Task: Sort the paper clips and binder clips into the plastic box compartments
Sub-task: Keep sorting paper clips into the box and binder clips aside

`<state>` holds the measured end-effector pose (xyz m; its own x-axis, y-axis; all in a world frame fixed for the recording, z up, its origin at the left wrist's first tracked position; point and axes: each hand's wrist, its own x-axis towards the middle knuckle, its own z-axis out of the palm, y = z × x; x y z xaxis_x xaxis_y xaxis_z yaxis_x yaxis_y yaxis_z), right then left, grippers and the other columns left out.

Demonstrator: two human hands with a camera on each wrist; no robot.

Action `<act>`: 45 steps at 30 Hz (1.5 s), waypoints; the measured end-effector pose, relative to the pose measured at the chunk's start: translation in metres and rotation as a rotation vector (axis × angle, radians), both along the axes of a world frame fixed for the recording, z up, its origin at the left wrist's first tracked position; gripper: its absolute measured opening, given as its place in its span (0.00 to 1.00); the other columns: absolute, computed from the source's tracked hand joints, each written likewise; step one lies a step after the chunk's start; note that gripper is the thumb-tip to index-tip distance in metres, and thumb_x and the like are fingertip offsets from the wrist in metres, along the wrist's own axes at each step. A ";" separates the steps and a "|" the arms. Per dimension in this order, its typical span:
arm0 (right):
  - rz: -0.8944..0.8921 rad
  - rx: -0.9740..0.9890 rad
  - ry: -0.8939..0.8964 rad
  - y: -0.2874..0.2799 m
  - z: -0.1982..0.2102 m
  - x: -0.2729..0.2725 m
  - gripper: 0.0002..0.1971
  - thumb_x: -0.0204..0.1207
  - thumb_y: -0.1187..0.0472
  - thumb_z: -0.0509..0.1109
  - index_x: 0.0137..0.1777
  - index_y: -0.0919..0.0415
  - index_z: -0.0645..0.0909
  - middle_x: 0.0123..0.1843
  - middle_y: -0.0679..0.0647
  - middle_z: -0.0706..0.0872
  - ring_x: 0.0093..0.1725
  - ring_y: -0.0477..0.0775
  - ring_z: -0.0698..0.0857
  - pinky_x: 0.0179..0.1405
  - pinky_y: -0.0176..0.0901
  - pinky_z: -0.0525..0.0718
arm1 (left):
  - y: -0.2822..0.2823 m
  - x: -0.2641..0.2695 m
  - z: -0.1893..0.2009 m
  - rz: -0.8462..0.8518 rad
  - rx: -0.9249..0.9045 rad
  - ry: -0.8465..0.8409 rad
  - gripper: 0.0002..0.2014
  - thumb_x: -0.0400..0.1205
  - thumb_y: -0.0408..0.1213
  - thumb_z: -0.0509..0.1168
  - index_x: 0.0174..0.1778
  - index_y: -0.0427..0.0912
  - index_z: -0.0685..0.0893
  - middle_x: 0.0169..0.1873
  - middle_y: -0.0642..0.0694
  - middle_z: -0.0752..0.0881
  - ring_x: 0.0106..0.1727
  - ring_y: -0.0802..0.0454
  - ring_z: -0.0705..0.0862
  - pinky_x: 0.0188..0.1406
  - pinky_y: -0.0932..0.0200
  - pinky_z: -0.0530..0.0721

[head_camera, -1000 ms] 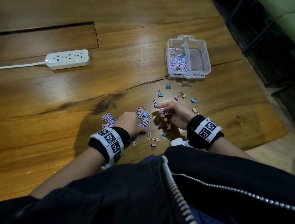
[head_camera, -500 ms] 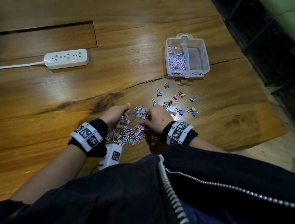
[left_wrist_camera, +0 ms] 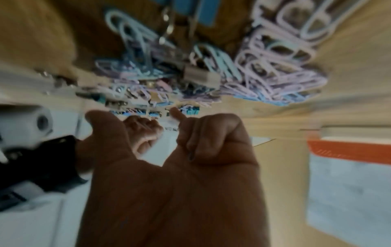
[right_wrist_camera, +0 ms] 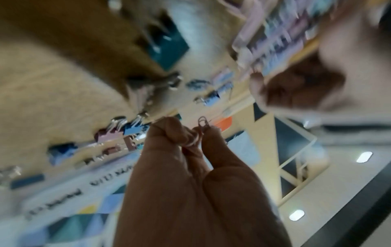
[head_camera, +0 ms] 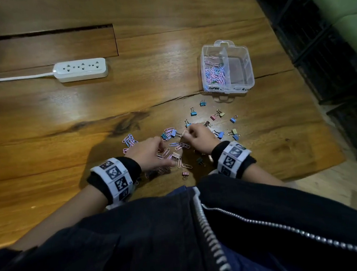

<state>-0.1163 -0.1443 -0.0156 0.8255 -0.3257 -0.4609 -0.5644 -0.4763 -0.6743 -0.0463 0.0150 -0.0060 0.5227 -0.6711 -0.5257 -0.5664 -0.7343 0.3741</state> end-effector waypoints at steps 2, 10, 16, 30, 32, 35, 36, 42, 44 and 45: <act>-0.166 0.259 -0.032 -0.007 0.003 -0.005 0.12 0.79 0.64 0.60 0.34 0.55 0.72 0.35 0.49 0.76 0.33 0.46 0.75 0.29 0.34 0.73 | -0.001 -0.004 -0.005 -0.113 0.037 -0.110 0.32 0.66 0.61 0.71 0.60 0.46 0.74 0.57 0.48 0.79 0.58 0.47 0.79 0.54 0.53 0.77; -0.310 0.818 -0.066 -0.021 0.011 -0.020 0.14 0.78 0.75 0.56 0.44 0.59 0.79 0.31 0.49 0.79 0.28 0.43 0.75 0.28 0.34 0.71 | -0.012 -0.001 -0.014 -0.216 0.012 -0.159 0.16 0.79 0.49 0.63 0.55 0.41 0.78 0.56 0.43 0.81 0.59 0.45 0.78 0.54 0.52 0.77; -0.361 0.930 -0.001 -0.018 0.016 -0.025 0.13 0.79 0.69 0.49 0.40 0.65 0.75 0.36 0.56 0.78 0.33 0.50 0.78 0.26 0.33 0.78 | -0.012 0.010 -0.006 -0.092 -0.127 0.065 0.11 0.82 0.42 0.61 0.44 0.36 0.80 0.45 0.40 0.79 0.45 0.49 0.75 0.47 0.56 0.75; 0.421 -0.025 0.013 0.008 0.003 -0.037 0.10 0.69 0.66 0.73 0.50 0.60 0.83 0.43 0.49 0.85 0.39 0.43 0.80 0.43 0.35 0.78 | -0.010 0.014 0.002 0.564 -0.670 1.296 0.08 0.56 0.33 0.60 0.29 0.38 0.71 0.25 0.42 0.81 0.20 0.53 0.72 0.15 0.68 0.68; 0.541 -0.229 -0.036 0.009 0.003 -0.036 0.14 0.72 0.66 0.69 0.56 0.56 0.83 0.49 0.51 0.85 0.45 0.47 0.80 0.46 0.36 0.76 | -0.013 0.014 0.003 0.583 -0.693 1.311 0.07 0.57 0.36 0.63 0.27 0.40 0.72 0.24 0.44 0.80 0.19 0.55 0.71 0.12 0.71 0.69; 0.607 -0.362 -0.050 0.010 -0.004 -0.034 0.17 0.74 0.64 0.66 0.63 0.55 0.79 0.58 0.57 0.82 0.55 0.56 0.81 0.49 0.39 0.74 | -0.020 0.014 0.007 0.583 -0.542 1.050 0.10 0.73 0.36 0.62 0.26 0.42 0.70 0.21 0.48 0.76 0.16 0.60 0.68 0.11 0.70 0.64; 0.621 -0.381 -0.045 0.010 -0.006 -0.033 0.17 0.75 0.65 0.66 0.64 0.56 0.78 0.60 0.59 0.81 0.57 0.58 0.81 0.52 0.42 0.76 | -0.022 0.013 0.007 0.520 -0.444 0.873 0.14 0.78 0.36 0.62 0.26 0.43 0.70 0.22 0.49 0.74 0.16 0.60 0.68 0.13 0.69 0.64; 0.691 -0.439 -0.026 0.011 -0.011 -0.033 0.15 0.76 0.57 0.66 0.61 0.61 0.77 0.56 0.60 0.80 0.55 0.58 0.79 0.52 0.46 0.77 | -0.012 0.004 0.004 -0.142 0.060 -0.077 0.24 0.68 0.58 0.72 0.48 0.45 0.75 0.45 0.49 0.81 0.48 0.48 0.80 0.40 0.57 0.74; 0.709 -0.464 -0.019 0.011 -0.014 -0.034 0.14 0.77 0.57 0.64 0.59 0.63 0.77 0.56 0.60 0.79 0.55 0.59 0.78 0.52 0.49 0.77 | -0.010 0.000 0.000 -0.191 0.103 -0.169 0.31 0.66 0.62 0.71 0.56 0.45 0.74 0.52 0.48 0.80 0.56 0.47 0.80 0.46 0.55 0.76; 0.711 -0.467 -0.008 0.011 -0.014 -0.035 0.14 0.77 0.57 0.63 0.59 0.64 0.76 0.56 0.61 0.79 0.55 0.59 0.78 0.53 0.50 0.78 | -0.009 -0.001 -0.003 -0.189 0.096 -0.189 0.32 0.66 0.62 0.70 0.57 0.44 0.74 0.55 0.47 0.80 0.57 0.47 0.80 0.48 0.54 0.77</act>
